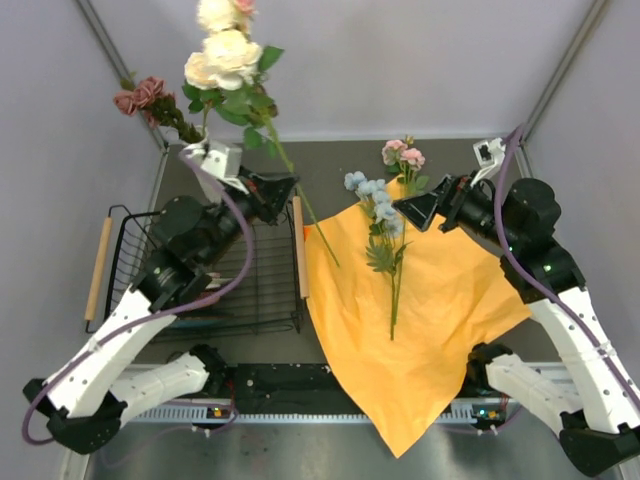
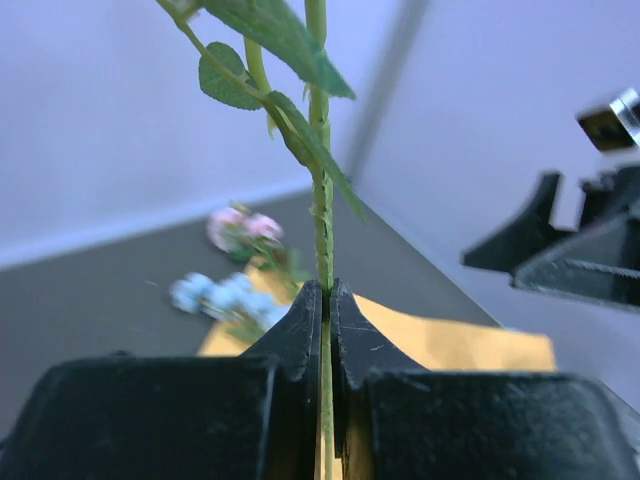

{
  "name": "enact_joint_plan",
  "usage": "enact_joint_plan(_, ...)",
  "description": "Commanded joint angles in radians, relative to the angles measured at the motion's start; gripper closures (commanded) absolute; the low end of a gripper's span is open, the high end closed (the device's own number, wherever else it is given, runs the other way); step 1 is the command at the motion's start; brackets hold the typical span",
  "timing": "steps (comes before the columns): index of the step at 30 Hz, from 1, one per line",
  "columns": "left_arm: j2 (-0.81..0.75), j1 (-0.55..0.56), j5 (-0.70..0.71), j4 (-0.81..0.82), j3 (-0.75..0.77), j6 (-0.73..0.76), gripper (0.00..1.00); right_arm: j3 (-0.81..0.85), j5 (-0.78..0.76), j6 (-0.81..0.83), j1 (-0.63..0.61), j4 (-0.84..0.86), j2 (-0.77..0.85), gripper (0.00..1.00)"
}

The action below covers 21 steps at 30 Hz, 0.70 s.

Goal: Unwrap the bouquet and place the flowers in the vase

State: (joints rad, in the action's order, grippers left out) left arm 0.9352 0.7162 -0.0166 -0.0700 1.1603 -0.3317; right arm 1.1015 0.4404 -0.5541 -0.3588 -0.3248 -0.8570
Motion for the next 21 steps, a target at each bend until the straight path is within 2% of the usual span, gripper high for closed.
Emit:
enact_joint_plan(1,-0.067,-0.037,0.325,-0.037,0.099,0.242,1.00,0.006,-0.040,0.014,-0.003,-0.014,0.004,0.02)
enact_joint_plan(4,-0.027,-0.174,0.293,-0.106,0.191,0.261,1.00,0.003,-0.042,0.010,-0.003,-0.014,-0.002,0.02)
enact_joint_plan(7,-0.041,-0.297,0.303,-0.061,0.182,0.264,1.00,0.001,-0.042,0.011,-0.003,-0.013,-0.005,0.02)
enact_joint_plan(12,-0.036,-0.377,0.406,0.199,0.139,0.324,1.00,-0.014,-0.042,0.010,-0.005,-0.013,-0.013,0.02)
enact_joint_plan(17,0.051,-0.403,0.555,0.384,0.133,0.509,1.00,-0.032,-0.039,0.006,-0.003,-0.023,-0.005,0.02)
enact_joint_plan(21,0.099,-0.461,0.622,0.609,0.079,0.599,1.00,-0.049,-0.043,0.008,-0.003,-0.028,0.006,0.02)
